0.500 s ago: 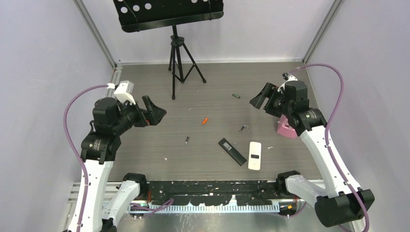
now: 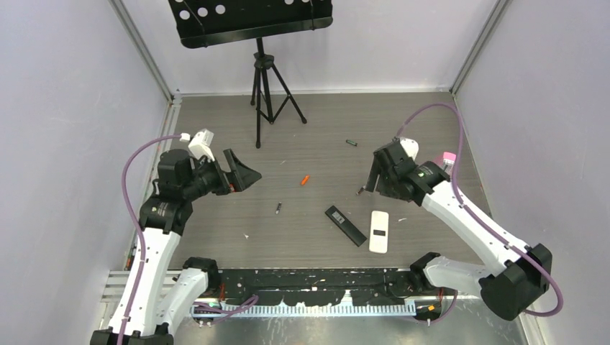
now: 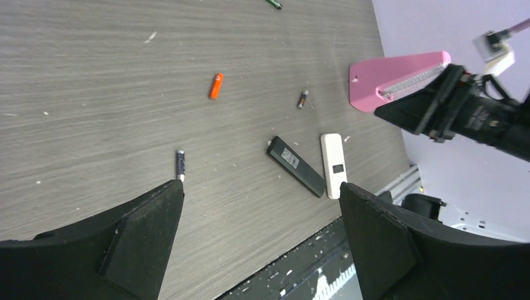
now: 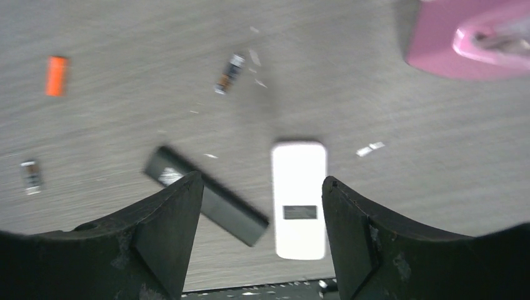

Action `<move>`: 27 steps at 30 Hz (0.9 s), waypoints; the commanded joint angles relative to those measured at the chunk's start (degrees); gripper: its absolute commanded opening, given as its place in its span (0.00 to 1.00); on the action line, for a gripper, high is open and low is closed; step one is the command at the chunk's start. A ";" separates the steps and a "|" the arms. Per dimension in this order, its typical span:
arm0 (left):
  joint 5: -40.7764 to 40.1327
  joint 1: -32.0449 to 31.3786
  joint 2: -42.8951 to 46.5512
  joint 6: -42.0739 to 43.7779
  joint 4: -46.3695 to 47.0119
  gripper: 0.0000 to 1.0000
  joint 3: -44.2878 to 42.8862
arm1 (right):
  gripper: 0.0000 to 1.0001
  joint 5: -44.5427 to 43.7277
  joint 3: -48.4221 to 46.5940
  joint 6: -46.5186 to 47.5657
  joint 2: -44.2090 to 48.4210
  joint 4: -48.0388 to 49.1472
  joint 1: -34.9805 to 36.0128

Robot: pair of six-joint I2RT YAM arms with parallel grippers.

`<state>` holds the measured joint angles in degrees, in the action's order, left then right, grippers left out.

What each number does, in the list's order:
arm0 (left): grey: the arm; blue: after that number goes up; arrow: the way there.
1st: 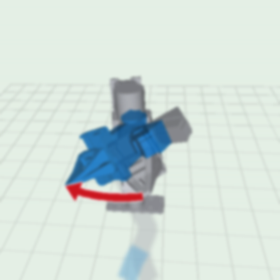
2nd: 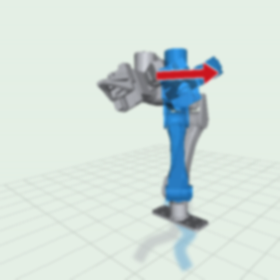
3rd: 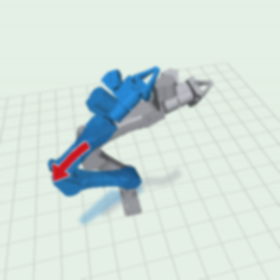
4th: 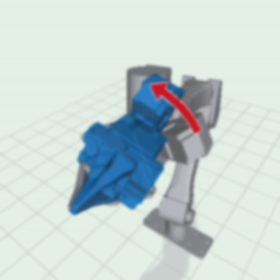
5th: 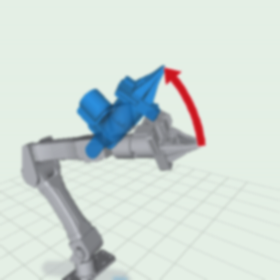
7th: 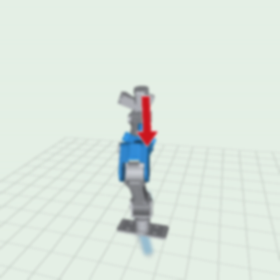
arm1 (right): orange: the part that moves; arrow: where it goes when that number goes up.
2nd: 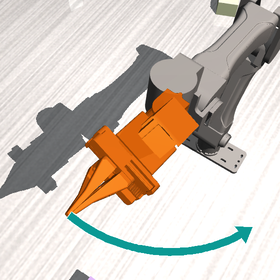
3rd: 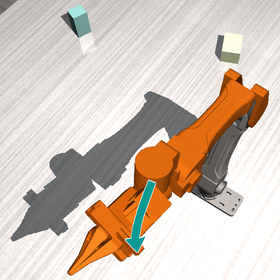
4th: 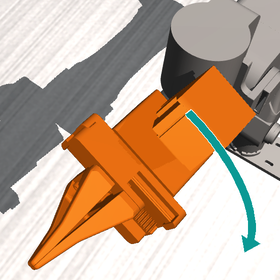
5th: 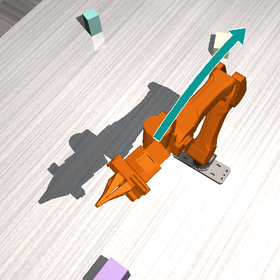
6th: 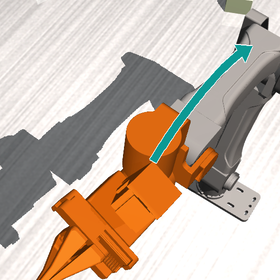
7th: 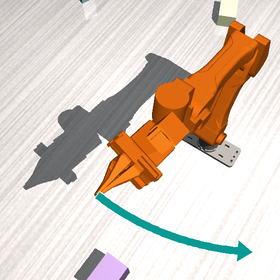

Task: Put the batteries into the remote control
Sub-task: Pick up the remote control from the center of the board.

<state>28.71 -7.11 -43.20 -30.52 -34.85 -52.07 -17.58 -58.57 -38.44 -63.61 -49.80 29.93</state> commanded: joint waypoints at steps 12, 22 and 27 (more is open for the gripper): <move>4.13 -0.27 -1.24 -3.76 6.48 0.98 4.46 | 0.84 -4.28 16.11 -16.44 -0.55 -1.41 5.55; 3.90 -0.36 -2.24 -4.31 6.46 0.98 5.49 | 0.86 -2.88 20.60 -17.71 -6.32 6.25 7.68; 4.03 -0.36 -2.74 -4.29 6.68 0.98 5.65 | 0.78 -0.80 22.88 -19.51 -8.46 9.18 7.68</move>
<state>31.51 -7.22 -45.93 -34.41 -31.05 -46.65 -18.92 -37.08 -54.83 -70.61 -44.75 37.34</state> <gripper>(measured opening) 0.982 0.815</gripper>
